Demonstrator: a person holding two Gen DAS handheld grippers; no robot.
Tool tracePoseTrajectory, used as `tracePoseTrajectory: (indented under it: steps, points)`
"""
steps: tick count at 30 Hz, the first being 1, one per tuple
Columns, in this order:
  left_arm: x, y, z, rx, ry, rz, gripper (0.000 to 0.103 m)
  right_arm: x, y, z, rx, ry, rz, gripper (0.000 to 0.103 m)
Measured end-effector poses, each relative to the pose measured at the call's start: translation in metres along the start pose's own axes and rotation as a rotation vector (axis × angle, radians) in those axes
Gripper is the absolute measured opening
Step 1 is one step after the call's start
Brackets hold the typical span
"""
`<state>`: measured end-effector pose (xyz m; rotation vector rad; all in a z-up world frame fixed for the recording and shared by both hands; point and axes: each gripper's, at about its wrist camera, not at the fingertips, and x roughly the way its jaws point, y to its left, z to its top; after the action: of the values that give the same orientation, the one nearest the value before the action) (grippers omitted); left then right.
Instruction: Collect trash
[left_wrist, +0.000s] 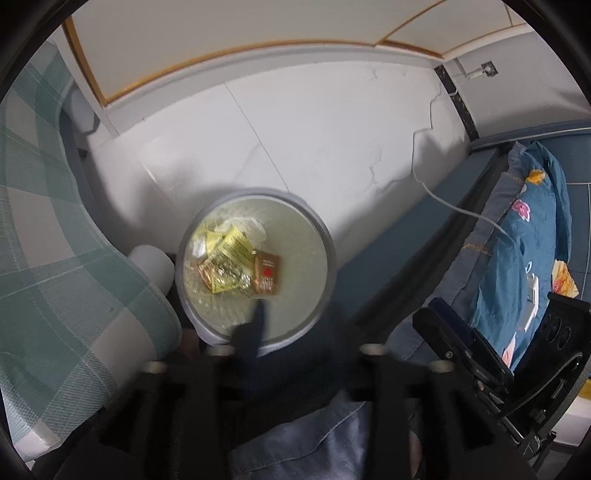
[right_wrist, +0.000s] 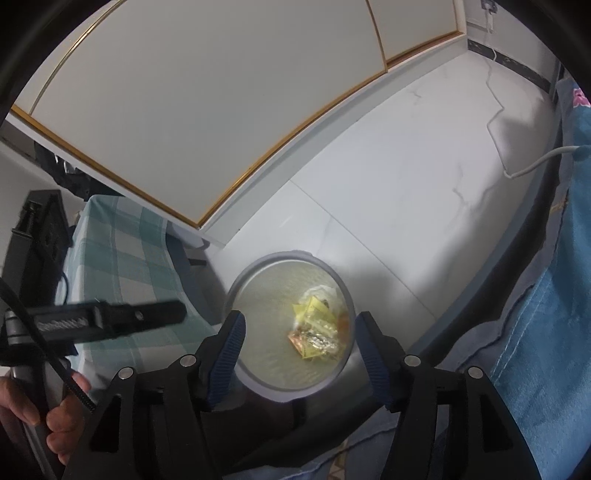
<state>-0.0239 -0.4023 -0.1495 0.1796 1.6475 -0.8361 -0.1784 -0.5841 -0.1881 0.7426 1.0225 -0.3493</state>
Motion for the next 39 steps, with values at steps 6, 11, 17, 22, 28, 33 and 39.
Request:
tracePoseTrajectory:
  steps: [6, 11, 17, 22, 28, 33, 39]
  points:
    - [-0.021, -0.004, -0.005, 0.039, -0.113, 0.086, 0.063, -0.010, 0.006, -0.001, -0.017, -0.024, 0.010, 0.069]
    - [-0.040, -0.001, -0.010, 0.023, -0.192, 0.183, 0.071, -0.019, 0.014, -0.002, -0.059, -0.040, 0.007, 0.075]
    - [-0.056, -0.005, -0.018, 0.063, -0.262, 0.263, 0.072, -0.028, 0.022, -0.005, -0.091, -0.051, 0.034, 0.080]
    - [-0.066, -0.004, -0.027, 0.074, -0.285, 0.279, 0.072, -0.034, 0.028, -0.007, -0.114, -0.070, 0.037, 0.089]
    - [-0.077, -0.007, -0.037, 0.072, -0.319, 0.265, 0.072, -0.039, 0.031, -0.008, -0.134, -0.084, 0.041, 0.096]
    - [-0.077, -0.005, -0.037, 0.059, -0.330, 0.266, 0.072, -0.041, 0.030, -0.009, -0.138, -0.095, 0.044, 0.100]
    - [-0.079, -0.005, -0.040, 0.049, -0.355, 0.261, 0.072, -0.043, 0.032, -0.010, -0.148, -0.097, 0.053, 0.100]
